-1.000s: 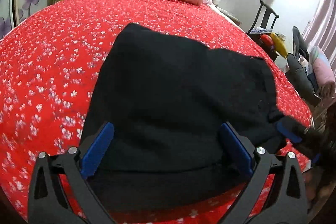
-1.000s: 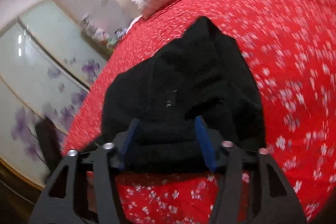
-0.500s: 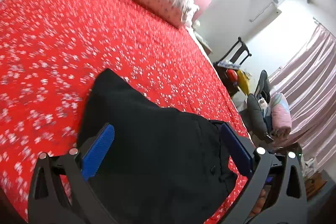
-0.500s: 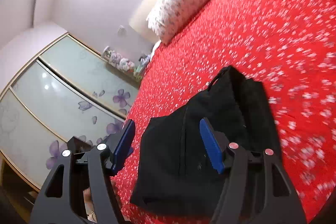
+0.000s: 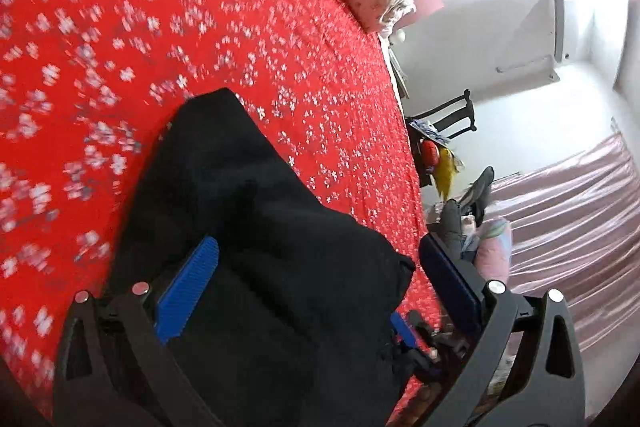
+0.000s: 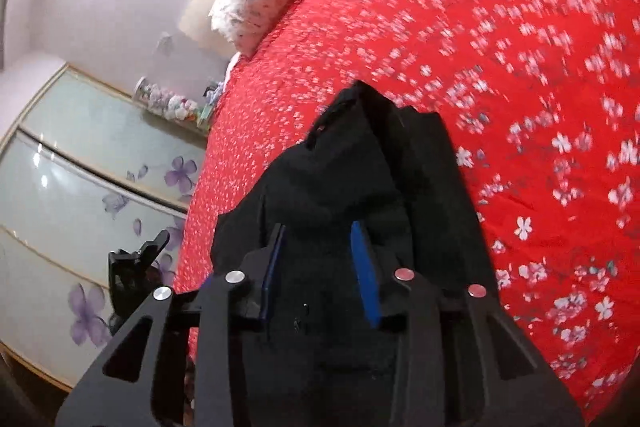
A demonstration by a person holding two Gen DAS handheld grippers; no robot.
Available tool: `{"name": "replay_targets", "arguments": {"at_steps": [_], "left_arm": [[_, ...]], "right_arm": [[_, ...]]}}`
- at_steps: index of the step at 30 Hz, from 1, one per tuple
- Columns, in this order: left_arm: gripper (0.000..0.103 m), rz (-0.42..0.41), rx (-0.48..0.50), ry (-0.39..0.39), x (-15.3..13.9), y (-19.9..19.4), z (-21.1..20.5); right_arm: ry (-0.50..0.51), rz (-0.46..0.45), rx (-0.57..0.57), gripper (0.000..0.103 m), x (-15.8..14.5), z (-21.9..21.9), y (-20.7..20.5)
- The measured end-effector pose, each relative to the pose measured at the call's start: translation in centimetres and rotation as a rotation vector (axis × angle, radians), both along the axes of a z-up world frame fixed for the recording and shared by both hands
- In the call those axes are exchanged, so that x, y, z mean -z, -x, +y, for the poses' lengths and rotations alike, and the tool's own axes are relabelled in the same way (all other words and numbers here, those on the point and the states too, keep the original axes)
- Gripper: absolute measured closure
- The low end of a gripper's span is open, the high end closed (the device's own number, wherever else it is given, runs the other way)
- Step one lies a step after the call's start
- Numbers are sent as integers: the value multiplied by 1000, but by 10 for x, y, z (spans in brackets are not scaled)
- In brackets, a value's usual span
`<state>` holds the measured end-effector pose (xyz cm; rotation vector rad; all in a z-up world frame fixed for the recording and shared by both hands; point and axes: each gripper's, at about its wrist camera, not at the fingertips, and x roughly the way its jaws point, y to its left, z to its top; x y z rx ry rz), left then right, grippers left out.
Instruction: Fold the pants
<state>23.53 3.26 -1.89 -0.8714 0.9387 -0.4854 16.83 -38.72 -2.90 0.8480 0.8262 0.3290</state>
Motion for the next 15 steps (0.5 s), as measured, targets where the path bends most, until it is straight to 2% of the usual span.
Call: {"name": "replay_targets", "arguments": {"at_steps": [1, 2, 3, 5, 8, 10, 12, 13, 15], "left_arm": [[2, -21, -4, -26, -9, 11, 0], [2, -40, 0, -46, -15, 18, 1], [2, -66, 7, -72, -22, 27, 1], [2, -151, 9, -181, -46, 53, -4], [2, -226, 29, -295, -59, 87, -16], [2, -227, 86, -319, -51, 104, -28], [2, -180, 133, -364, -36, 108, -40], [2, -136, 150, -402, -20, 104, -48], [2, -162, 125, -504, -12, 103, -57]], "right_arm": [[5, -26, -7, 48, -6, 1, 4], [17, -61, -17, 45, -14, 2, 9], [29, -90, -29, 43, -20, 2, 11], [75, -145, -78, 43, -33, 6, 21], [127, -184, -184, 43, -45, 19, 43], [159, -149, -263, 41, -41, 32, 53], [254, -48, -279, 41, -28, 44, 54], [255, -35, -276, 41, -22, 45, 52], [216, -29, -260, 41, -21, 41, 50]]}}
